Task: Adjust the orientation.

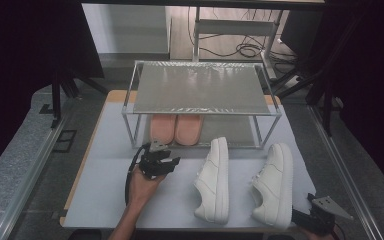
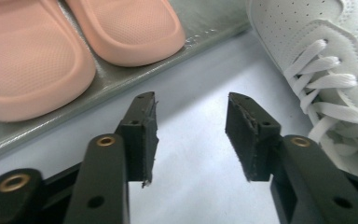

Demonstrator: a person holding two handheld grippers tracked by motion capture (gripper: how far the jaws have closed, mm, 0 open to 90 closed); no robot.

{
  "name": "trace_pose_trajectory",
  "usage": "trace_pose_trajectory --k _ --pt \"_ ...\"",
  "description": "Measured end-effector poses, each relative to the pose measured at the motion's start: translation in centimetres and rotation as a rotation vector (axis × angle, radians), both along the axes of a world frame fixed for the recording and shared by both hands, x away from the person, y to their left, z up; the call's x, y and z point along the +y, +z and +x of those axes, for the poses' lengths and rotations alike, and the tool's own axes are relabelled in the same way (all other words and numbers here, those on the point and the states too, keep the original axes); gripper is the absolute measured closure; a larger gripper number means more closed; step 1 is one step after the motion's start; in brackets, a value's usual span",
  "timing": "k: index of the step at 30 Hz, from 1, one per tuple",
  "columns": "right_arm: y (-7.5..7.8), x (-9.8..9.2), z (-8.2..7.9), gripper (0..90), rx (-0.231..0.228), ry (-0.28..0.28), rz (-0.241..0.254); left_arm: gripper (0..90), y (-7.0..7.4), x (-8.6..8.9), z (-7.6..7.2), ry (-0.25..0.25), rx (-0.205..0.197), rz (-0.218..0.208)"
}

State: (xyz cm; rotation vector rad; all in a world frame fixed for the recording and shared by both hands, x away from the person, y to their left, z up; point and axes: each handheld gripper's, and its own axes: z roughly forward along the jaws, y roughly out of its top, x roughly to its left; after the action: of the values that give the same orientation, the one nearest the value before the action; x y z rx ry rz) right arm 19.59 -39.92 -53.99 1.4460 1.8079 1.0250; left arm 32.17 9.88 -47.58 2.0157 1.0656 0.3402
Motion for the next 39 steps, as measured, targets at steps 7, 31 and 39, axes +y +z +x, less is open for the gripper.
trace_pose_trajectory --k 7,31,39 --pt "0.0 0.0 0.0 9.9 0.002 0.000 -0.002 40.8 0.4 0.8 -1.3 -0.014 0.002 0.021" --pt "0.1 0.0 0.1 10.1 0.005 0.002 -0.007 13.4 -1.6 6.2 -6.0 0.024 0.025 0.088" --pt "0.2 0.0 0.1 10.5 0.020 0.003 -0.010 13.5 -3.3 8.2 -7.5 0.075 0.051 0.103"
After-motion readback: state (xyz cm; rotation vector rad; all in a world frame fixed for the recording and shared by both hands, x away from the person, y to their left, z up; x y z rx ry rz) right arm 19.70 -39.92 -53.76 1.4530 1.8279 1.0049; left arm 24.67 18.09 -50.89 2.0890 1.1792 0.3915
